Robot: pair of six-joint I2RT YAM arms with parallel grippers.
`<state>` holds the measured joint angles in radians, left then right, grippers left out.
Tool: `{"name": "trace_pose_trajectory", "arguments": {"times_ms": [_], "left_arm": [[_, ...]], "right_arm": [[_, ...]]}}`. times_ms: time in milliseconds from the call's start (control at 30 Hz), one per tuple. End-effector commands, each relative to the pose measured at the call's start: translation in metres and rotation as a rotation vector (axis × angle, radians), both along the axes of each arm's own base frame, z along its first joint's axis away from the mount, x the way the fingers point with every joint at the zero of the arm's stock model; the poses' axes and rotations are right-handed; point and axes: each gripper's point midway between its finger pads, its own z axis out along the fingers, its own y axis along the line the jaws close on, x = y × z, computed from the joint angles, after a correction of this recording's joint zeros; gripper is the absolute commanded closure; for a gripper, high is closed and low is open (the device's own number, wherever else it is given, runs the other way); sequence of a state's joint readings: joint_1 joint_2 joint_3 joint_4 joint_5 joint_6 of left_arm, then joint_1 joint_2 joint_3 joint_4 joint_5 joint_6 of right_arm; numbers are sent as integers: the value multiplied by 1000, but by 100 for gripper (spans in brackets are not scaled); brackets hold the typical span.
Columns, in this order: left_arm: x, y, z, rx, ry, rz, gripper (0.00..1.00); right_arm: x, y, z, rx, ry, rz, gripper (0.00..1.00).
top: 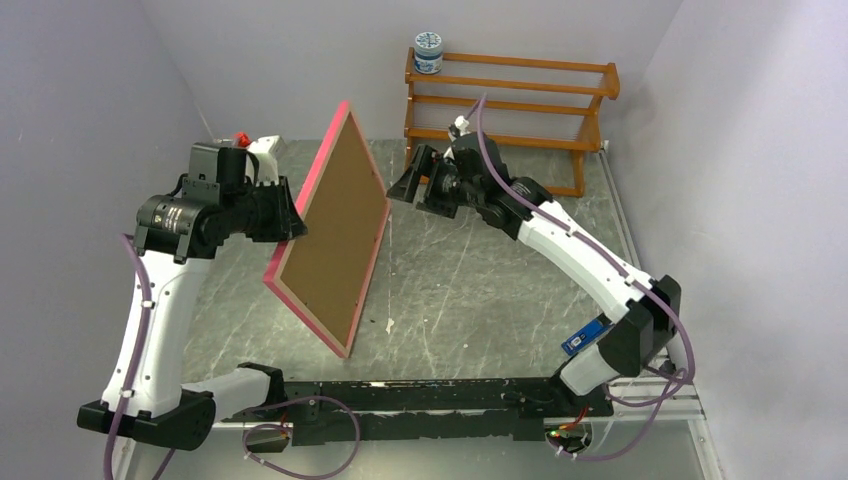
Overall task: Put the photo into the frame
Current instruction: Turn over the photo frame at the center of the board.
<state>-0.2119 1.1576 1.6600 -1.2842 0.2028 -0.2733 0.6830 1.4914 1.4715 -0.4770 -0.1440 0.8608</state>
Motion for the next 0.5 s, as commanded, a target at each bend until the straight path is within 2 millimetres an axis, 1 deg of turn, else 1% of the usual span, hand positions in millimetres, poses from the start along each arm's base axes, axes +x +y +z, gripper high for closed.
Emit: {"name": "trace_pose_trajectory", "arguments": {"times_ms": [0, 133, 233, 300, 367, 467], "left_arm": [[14, -26, 54, -79, -262, -135, 97], [18, -35, 59, -81, -320, -186, 97], [27, -37, 60, -77, -325, -168, 97], [36, -37, 57, -62, -312, -139, 97], [48, -35, 49, -30, -304, -98, 97], [63, -36, 42, -5, -305, -68, 98]], "right_arm": [[16, 22, 43, 113, -55, 15, 18], [20, 34, 49, 155, -48, 41, 18], [21, 38, 57, 177, -54, 52, 18], [22, 40, 64, 188, -64, 52, 18], [23, 42, 68, 185, -76, 45, 18], [29, 44, 66, 167, -71, 25, 18]]}}
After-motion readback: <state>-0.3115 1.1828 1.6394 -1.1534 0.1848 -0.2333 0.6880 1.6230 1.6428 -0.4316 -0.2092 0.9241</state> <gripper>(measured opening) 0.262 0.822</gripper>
